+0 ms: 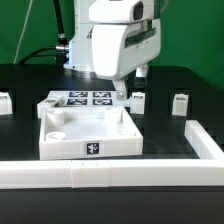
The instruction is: Assemble one leg
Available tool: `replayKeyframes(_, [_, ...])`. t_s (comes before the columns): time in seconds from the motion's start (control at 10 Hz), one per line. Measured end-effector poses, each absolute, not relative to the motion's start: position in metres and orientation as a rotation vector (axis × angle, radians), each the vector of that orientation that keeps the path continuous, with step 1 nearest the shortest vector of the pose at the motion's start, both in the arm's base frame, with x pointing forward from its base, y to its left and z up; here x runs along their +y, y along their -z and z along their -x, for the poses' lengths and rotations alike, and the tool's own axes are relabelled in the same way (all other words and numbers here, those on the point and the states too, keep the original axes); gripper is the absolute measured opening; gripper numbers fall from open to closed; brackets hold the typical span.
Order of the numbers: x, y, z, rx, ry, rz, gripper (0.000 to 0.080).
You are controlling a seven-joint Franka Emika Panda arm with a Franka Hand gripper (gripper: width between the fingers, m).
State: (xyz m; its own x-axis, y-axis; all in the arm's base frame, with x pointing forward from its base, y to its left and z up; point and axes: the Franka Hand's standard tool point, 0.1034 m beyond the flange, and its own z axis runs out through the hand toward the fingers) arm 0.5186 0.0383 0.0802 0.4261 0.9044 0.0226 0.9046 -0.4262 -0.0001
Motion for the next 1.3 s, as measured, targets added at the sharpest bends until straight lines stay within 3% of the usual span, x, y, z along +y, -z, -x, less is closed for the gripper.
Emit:
replayKeyframes(0.6, [0.034,-0.079,-0.518,-1.816,0.043,2.582,0.065])
replayKeyframes(0.9, [0.015,-0.063,-0.483,-2.144,0.08,2.364,0.065])
replayKeyframes(1.3, [0.003,-0.058,-0.479,-2.299,0.046,2.234,0.065])
